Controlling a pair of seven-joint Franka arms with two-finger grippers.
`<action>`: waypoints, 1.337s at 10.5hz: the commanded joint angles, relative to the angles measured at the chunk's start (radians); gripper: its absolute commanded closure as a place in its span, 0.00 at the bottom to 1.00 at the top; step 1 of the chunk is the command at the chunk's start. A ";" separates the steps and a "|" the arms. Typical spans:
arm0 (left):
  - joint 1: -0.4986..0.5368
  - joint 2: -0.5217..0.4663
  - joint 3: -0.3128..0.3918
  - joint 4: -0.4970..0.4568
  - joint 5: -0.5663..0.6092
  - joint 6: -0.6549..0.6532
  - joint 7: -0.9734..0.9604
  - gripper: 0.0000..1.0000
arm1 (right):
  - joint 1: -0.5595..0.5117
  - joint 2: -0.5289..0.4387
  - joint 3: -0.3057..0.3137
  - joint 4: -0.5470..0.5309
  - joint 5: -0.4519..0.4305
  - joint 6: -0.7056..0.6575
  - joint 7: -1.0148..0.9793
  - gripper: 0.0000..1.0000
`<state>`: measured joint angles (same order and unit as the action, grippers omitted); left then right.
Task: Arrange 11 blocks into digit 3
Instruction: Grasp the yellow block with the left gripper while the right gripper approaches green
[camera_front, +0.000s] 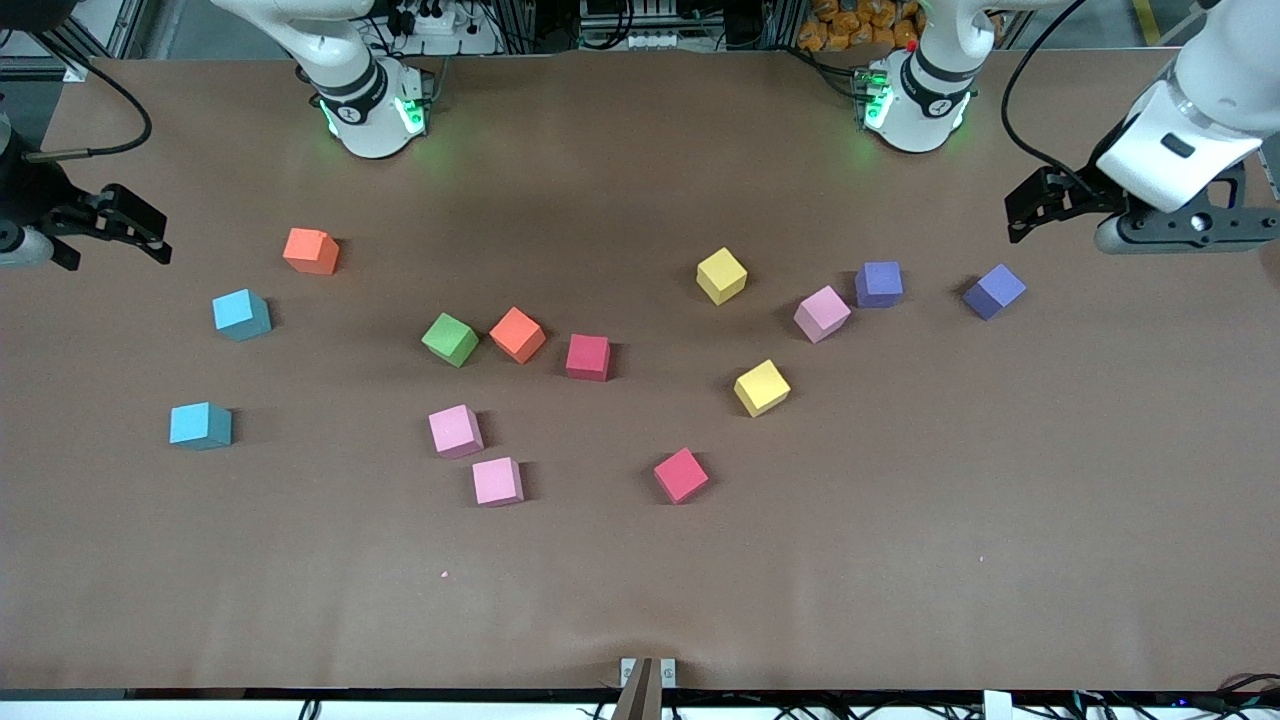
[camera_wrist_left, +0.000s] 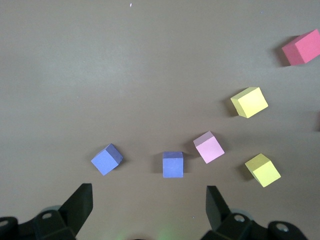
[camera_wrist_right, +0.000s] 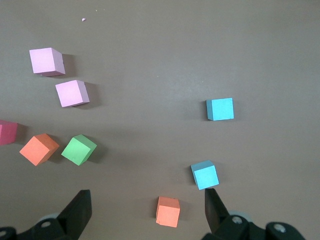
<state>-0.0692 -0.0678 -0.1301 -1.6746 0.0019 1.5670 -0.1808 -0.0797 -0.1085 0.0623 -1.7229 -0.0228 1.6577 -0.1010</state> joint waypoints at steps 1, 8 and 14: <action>-0.018 0.013 -0.012 -0.060 -0.026 0.026 -0.006 0.00 | -0.009 0.003 0.007 0.002 0.017 0.001 -0.011 0.00; -0.023 0.059 -0.158 -0.152 -0.082 0.141 -0.257 0.00 | -0.067 0.013 0.004 0.000 0.017 0.033 -0.005 0.00; -0.024 0.135 -0.376 -0.353 -0.122 0.412 -0.668 0.00 | -0.048 0.033 0.106 -0.101 0.018 0.150 -0.009 0.00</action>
<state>-0.1023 0.0332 -0.4613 -2.0086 -0.0932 1.9316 -0.7524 -0.1244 -0.0677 0.1402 -1.7623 -0.0185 1.7508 -0.1060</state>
